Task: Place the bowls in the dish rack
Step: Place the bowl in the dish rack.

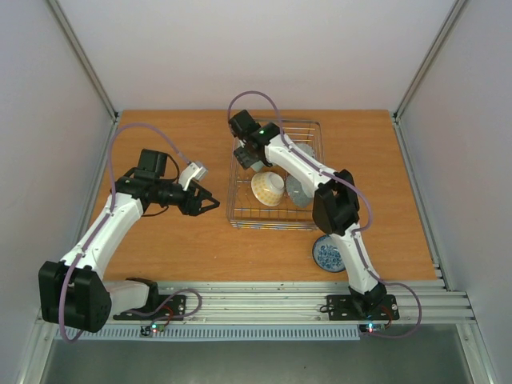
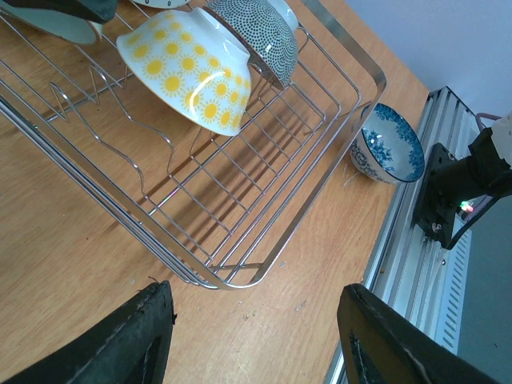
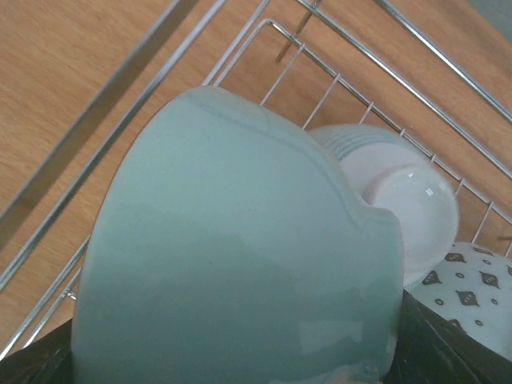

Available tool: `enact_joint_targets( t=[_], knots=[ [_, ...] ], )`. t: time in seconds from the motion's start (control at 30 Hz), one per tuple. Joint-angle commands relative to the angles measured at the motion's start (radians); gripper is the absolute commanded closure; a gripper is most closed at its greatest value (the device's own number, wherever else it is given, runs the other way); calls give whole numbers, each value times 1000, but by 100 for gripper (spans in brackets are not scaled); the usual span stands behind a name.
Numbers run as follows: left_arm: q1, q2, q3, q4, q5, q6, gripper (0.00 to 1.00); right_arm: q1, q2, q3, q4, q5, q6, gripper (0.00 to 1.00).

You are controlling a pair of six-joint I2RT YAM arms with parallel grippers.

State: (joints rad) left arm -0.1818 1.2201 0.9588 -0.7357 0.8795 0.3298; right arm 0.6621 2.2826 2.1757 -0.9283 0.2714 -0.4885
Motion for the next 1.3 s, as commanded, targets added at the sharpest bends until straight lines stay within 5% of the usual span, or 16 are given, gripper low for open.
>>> enact_joint_targets(
  t=[0.0, 0.63, 0.7, 0.83, 1.27],
  knots=[
    [-1, -21, -8, 27, -1, 19, 43, -4, 20, 63, -14, 104, -47, 99],
    [-1, -19, -11, 31, -12, 21, 43, 3, 88, 61, -10, 215, -98, 97],
    [-1, -20, -11, 30, -13, 20, 43, 7, 89, 57, -13, 207, -99, 88],
    [-1, -22, -13, 31, -16, 21, 43, 15, 87, 33, -8, 192, -96, 49],
    [1, -35, -12, 26, -24, 25, 43, 28, 78, -34, 55, 158, -88, 20]
  ],
)
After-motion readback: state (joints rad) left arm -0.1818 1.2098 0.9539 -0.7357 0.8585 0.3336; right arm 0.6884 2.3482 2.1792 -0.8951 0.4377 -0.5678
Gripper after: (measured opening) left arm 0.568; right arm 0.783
